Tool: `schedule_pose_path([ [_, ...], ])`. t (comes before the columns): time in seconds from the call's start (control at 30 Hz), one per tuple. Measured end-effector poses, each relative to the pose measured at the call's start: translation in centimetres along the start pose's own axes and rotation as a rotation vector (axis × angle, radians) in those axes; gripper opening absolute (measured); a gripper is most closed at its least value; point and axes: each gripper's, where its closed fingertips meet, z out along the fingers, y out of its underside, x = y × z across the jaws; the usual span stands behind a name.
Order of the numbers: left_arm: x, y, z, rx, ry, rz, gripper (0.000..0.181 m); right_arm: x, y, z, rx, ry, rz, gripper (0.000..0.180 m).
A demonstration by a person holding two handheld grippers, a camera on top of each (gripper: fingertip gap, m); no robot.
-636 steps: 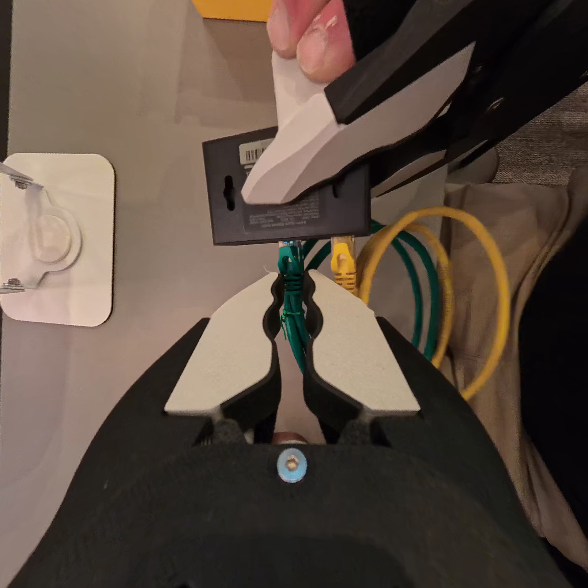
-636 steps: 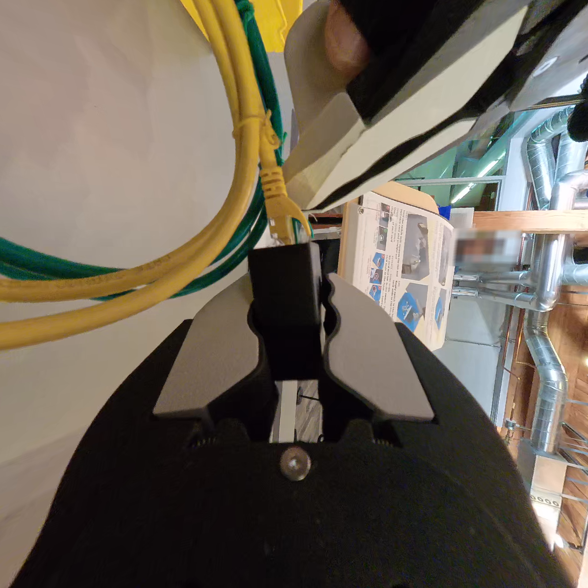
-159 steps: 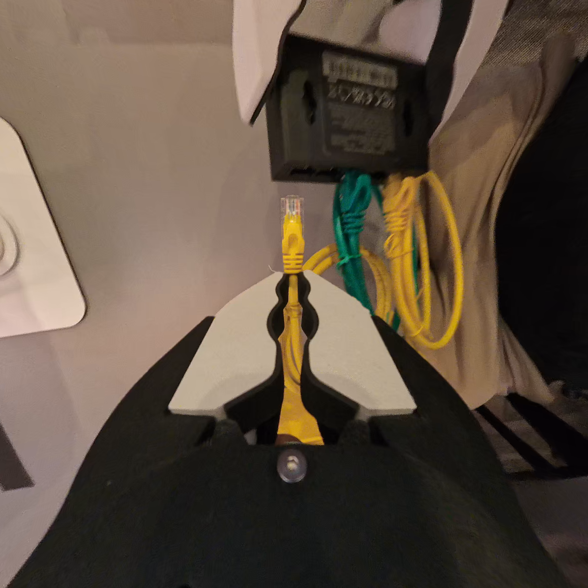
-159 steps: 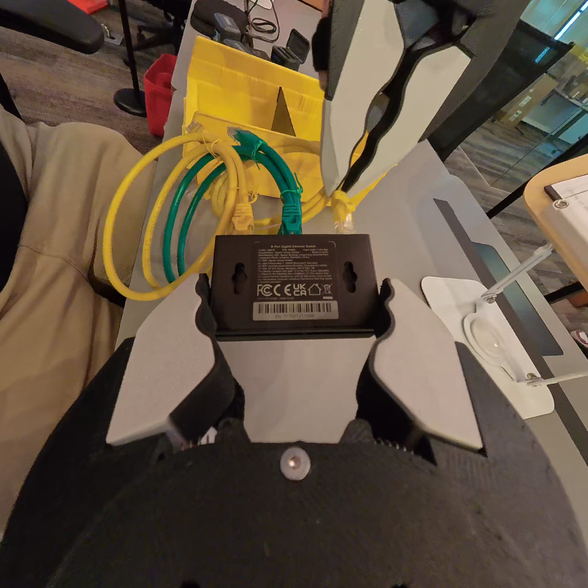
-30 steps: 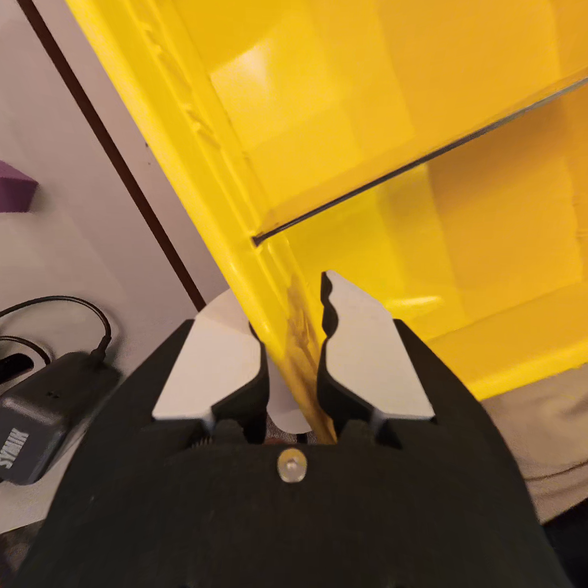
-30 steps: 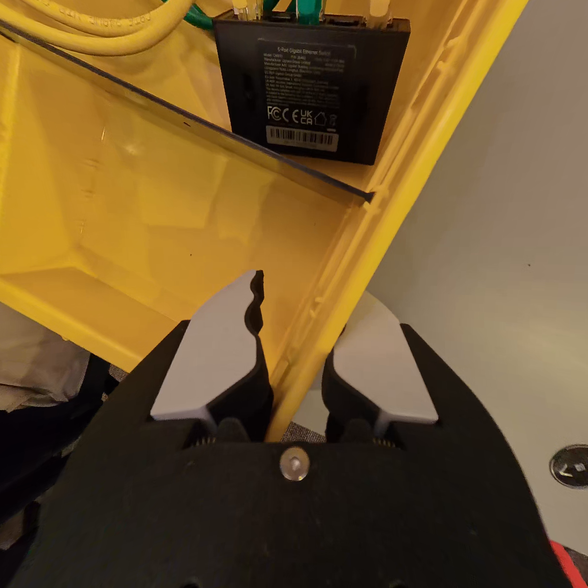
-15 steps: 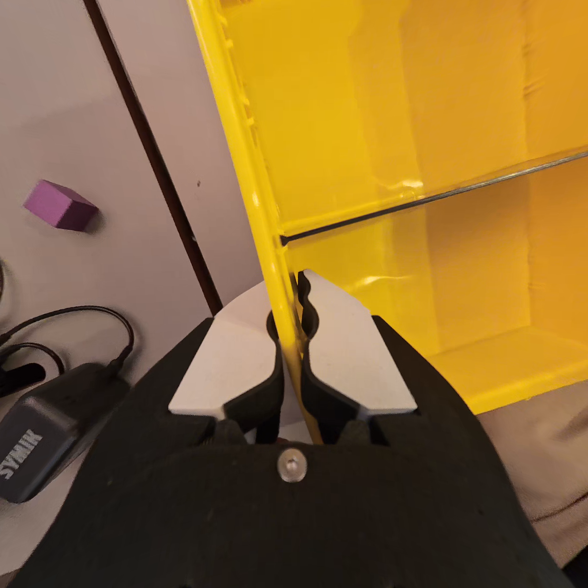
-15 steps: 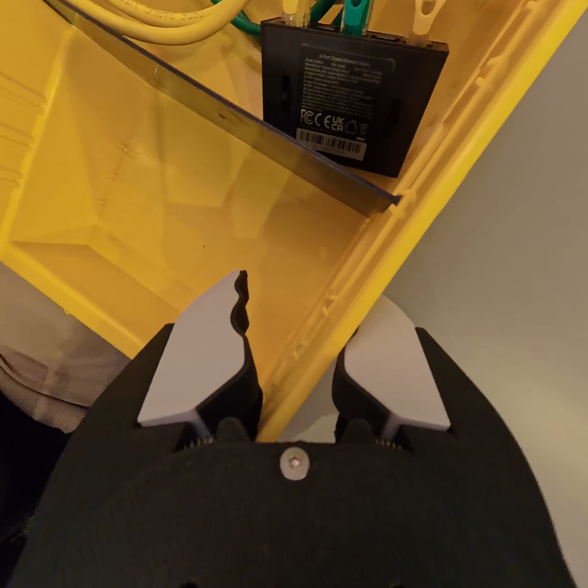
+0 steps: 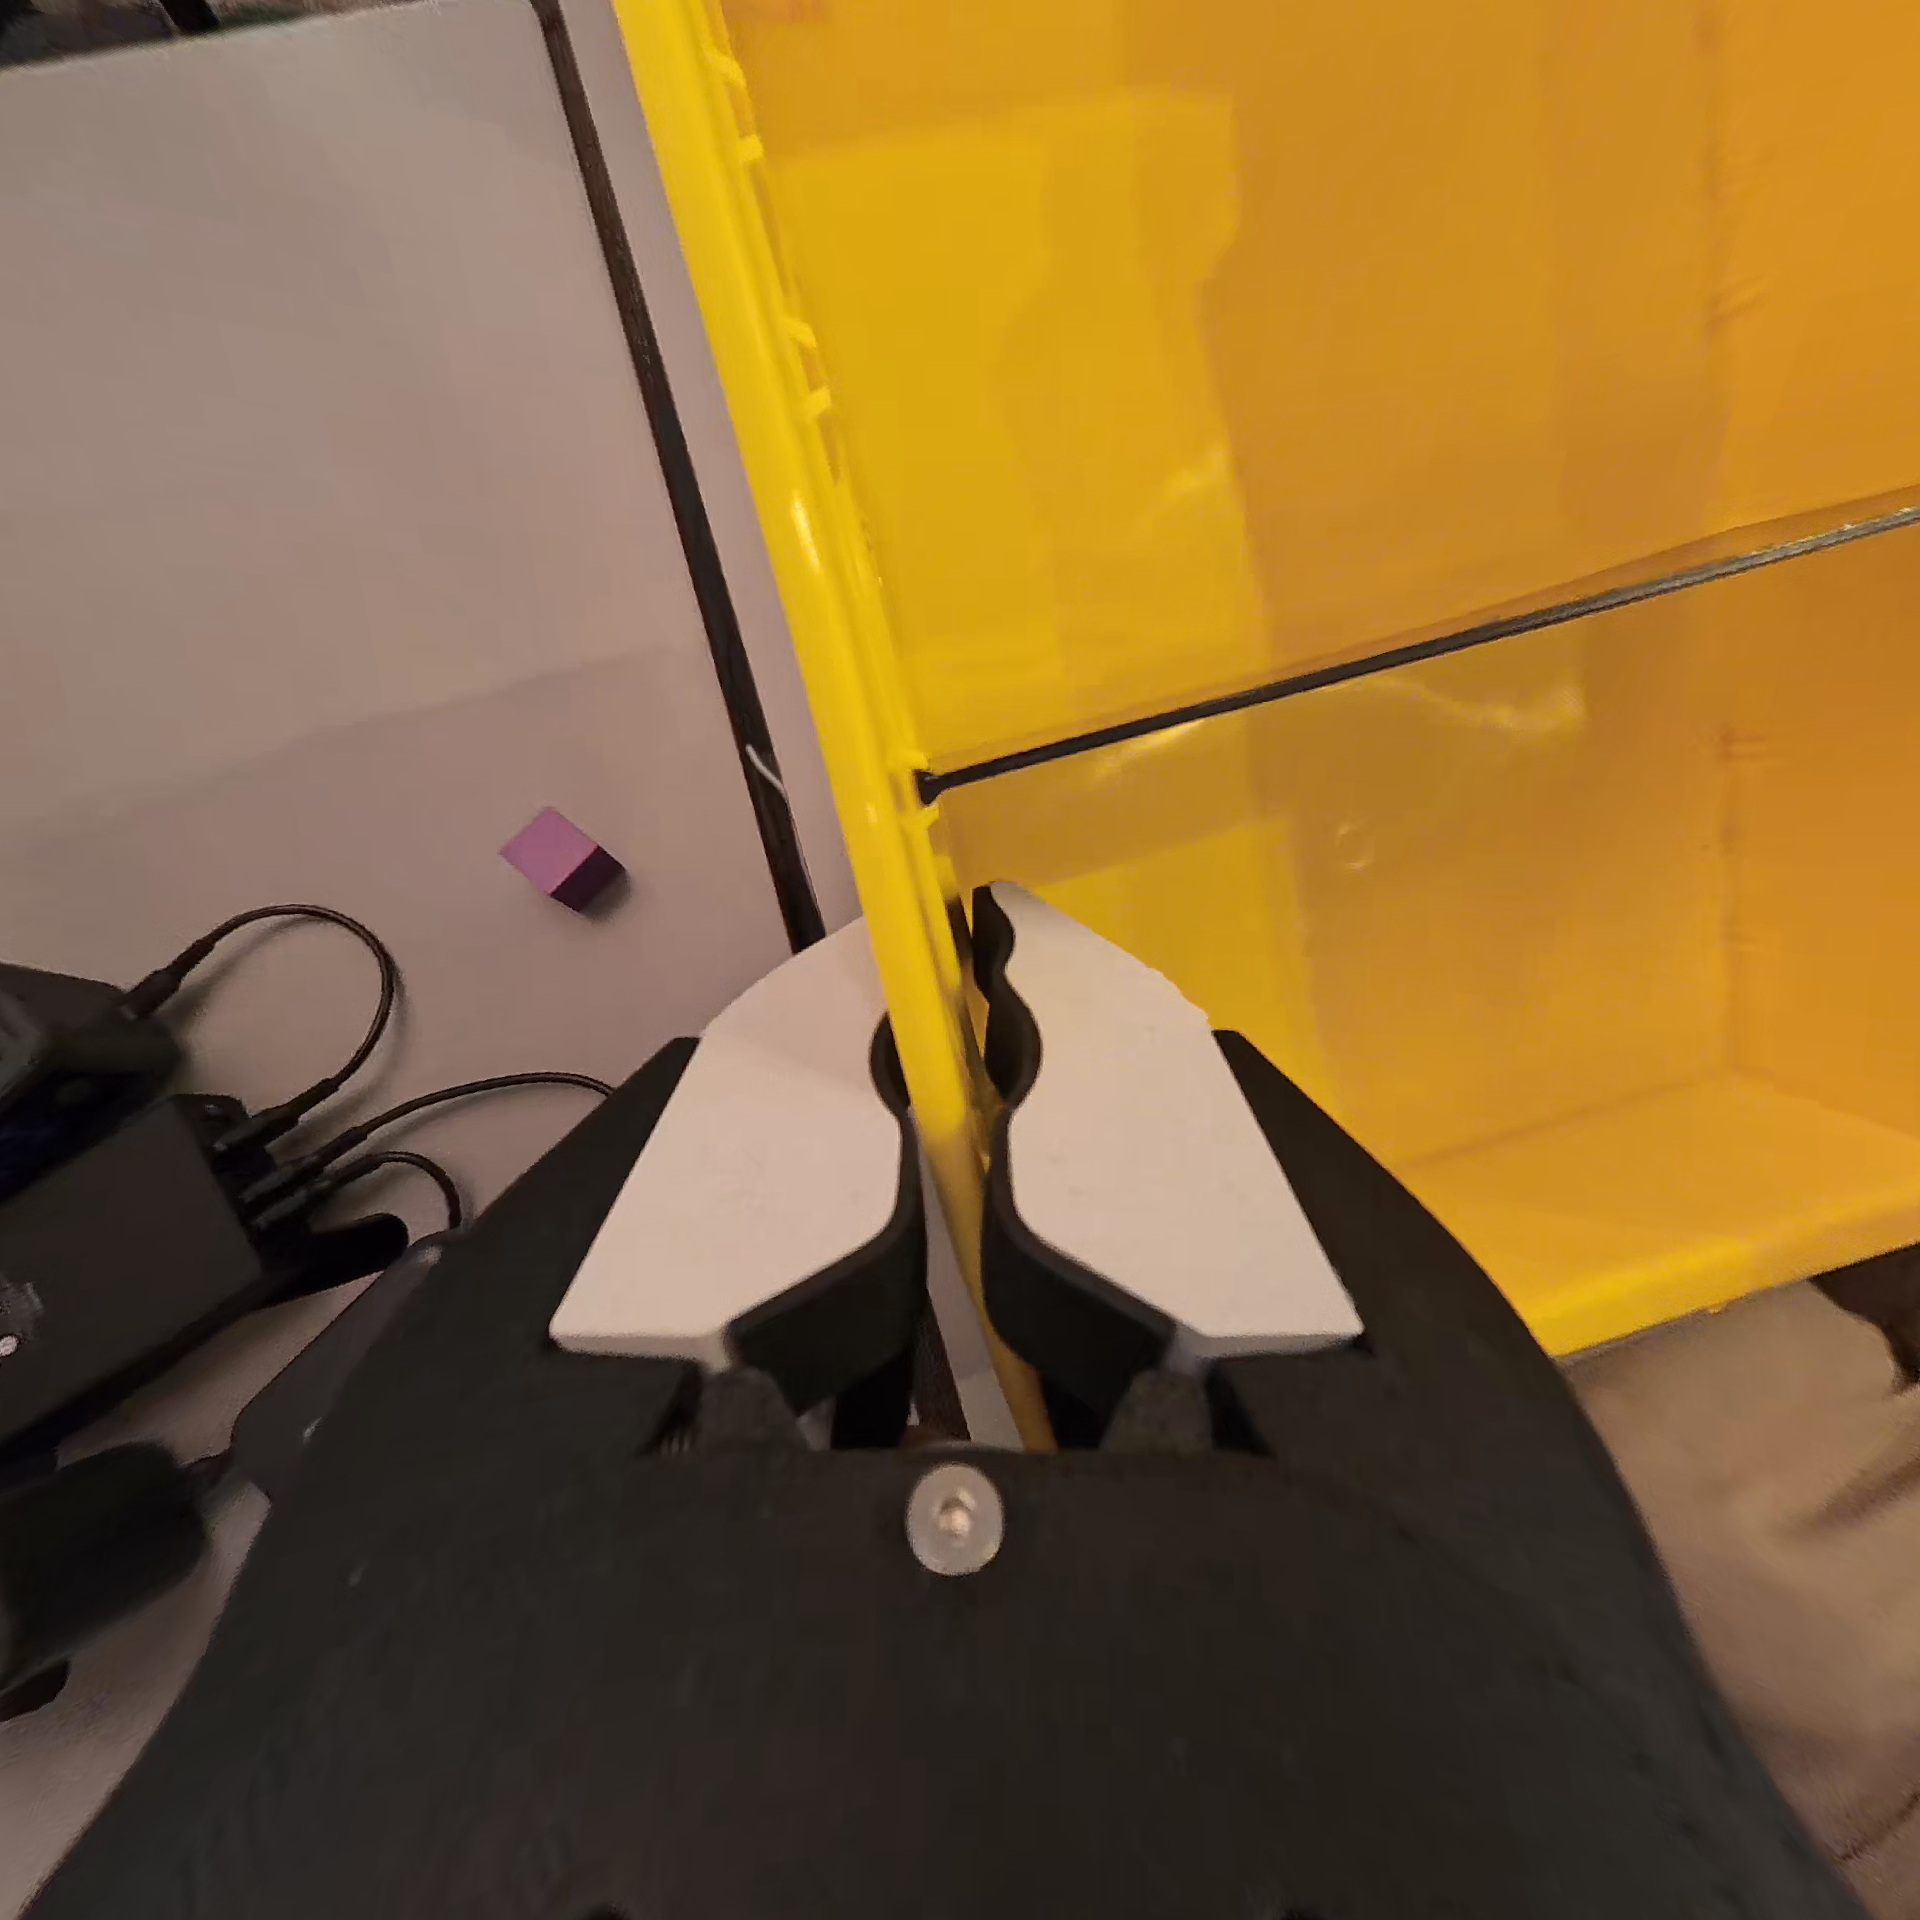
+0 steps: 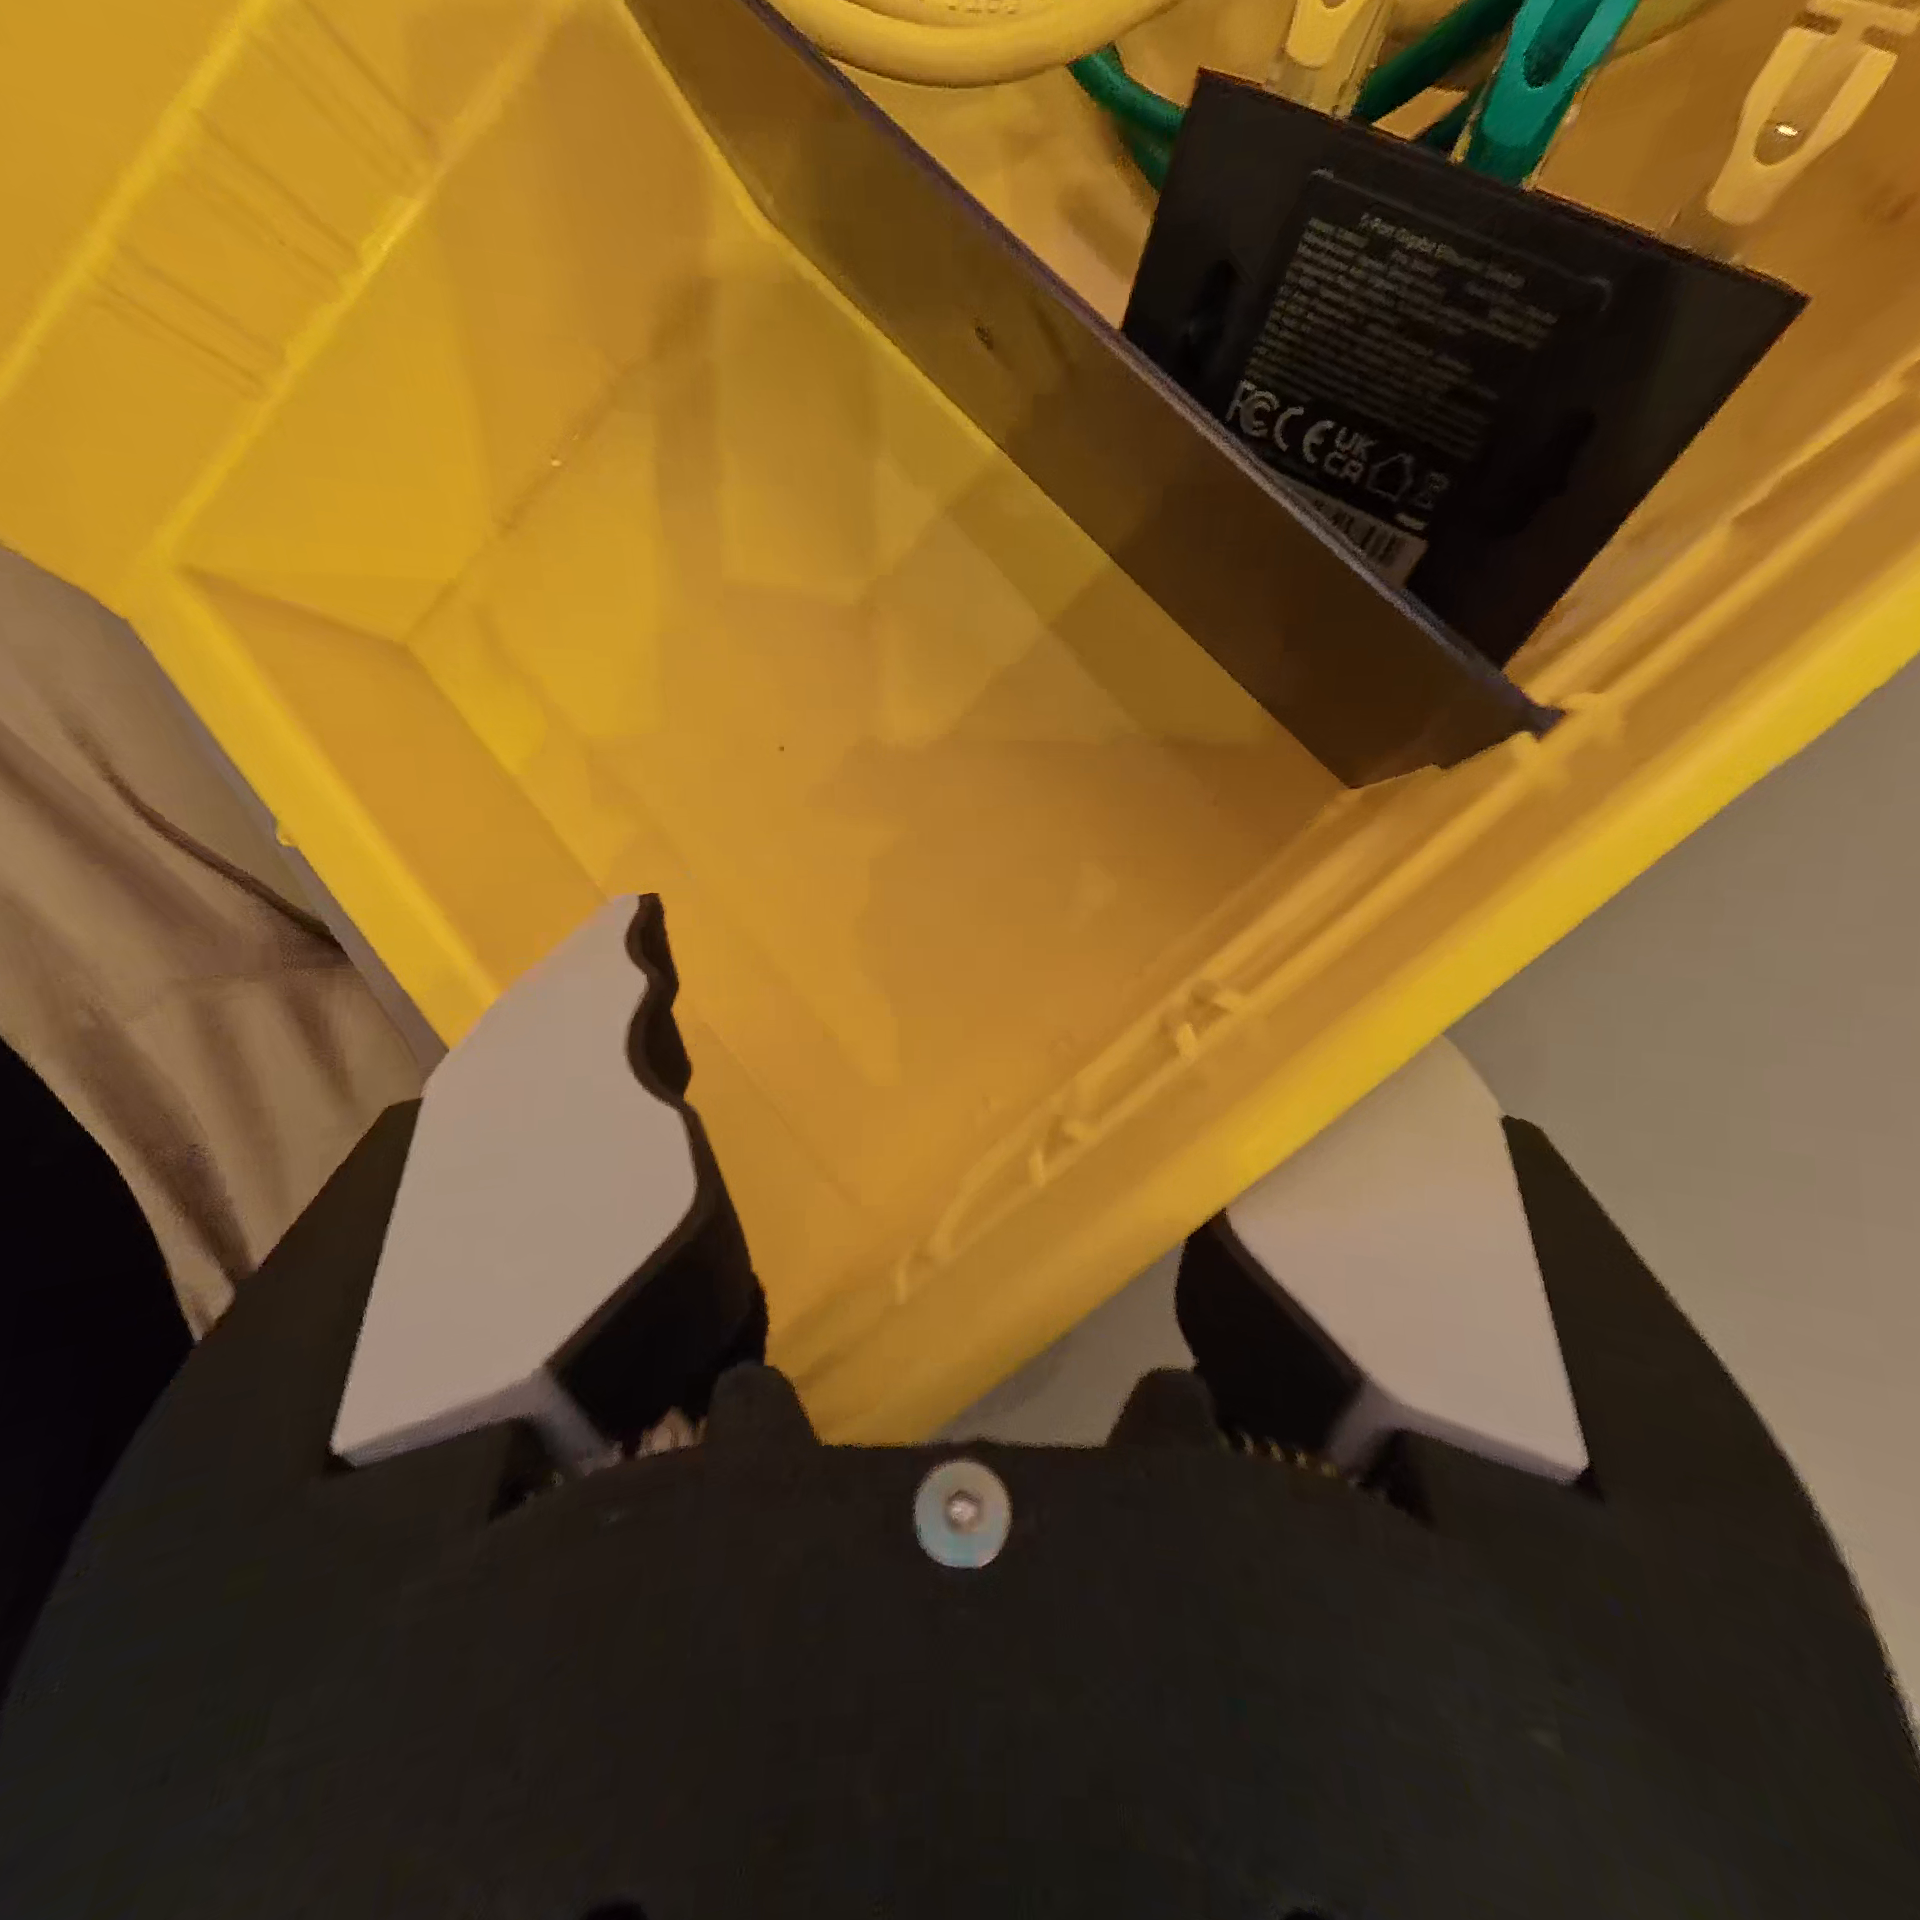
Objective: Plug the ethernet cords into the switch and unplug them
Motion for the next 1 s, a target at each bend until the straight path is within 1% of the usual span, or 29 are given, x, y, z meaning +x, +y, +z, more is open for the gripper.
schedule_pose_path([
  [0.03,0.0,-0.3,-0.5,0.013,0.005,-0.006,0.005,-1.2,-1.1,1.1,0.007,-0.026,-0.016,0.112],
  [0.17,-0.3,-2.1,-3.3,0.083,-0.035,0.002,0.005,-6.5,-5.6,5.1,0.066,-0.124,-0.072,0.141],
  [0.27,-1.3,-3.6,-6.6,0.130,-0.116,0.030,0.005,-9.4,-8.0,7.3,0.051,-0.198,-0.145,0.146],
  [0.3,-1.5,-4.0,-7.8,0.148,-0.139,0.036,0.005,-10.2,-8.9,7.6,0.066,-0.248,-0.133,0.147],
  [0.37,-1.5,-4.8,-10.2,0.189,-0.174,0.046,0.005,-11.7,-10.4,7.1,0.110,-0.339,-0.104,0.147],
  [0.43,-0.6,-5.6,-12.0,0.231,-0.174,0.050,0.005,-12.9,-11.5,5.6,0.176,-0.409,-0.105,0.147],
  [0.5,1.2,-6.8,-13.1,0.280,-0.143,0.066,0.005,-13.2,-11.8,3.9,0.212,-0.446,-0.095,0.146],
  [0.53,2.4,-7.5,-13.4,0.300,-0.116,0.079,0.005,-13.4,-11.2,3.3,0.188,-0.466,-0.097,0.146],
  [0.6,5.4,-9.1,-13.3,0.336,-0.059,0.113,0.005,-14.5,-10.1,2.2,0.168,-0.532,-0.107,0.138],
  [0.63,7.0,-9.9,-13.0,0.348,-0.029,0.130,0.005,-15.2,-9.6,1.9,0.166,-0.559,-0.112,0.141],
  [0.73,11.8,-11.9,-11.3,0.358,0.073,0.171,0.005,-16.9,-8.0,2.3,0.142,-0.564,-0.199,0.143],
  [0.83,16.2,-13.5,-9.0,0.338,0.157,0.234,0.005,-18.5,-7.6,2.1,0.167,-0.681,-0.189,0.145],
  [0.87,17.6,-13.8,-8.2,0.325,0.180,0.251,0.006,-18.7,-7.3,1.6,0.170,-0.726,-0.199,0.142],
  [0.9,18.8,-14.2,-7.5,0.316,0.196,0.269,0.006,-18.3,-6.9,1.0,0.186,-0.745,-0.215,0.136],
  [0.93,20.0,-14.5,-6.8,0.308,0.213,0.283,0.005,-17.4,-6.6,0.3,0.204,-0.738,-0.214,0.136],
  [0.97,21.2,-14.7,-6.0,0.297,0.233,0.292,0.005,-16.1,-6.4,-0.7,0.239,-0.725,-0.191,0.135],
  [1.0,22.5,-14.9,-5.2,0.287,0.253,0.301,0.006,-14.3,-6.4,-2.1,0.297,-0.697,-0.151,0.128],
])
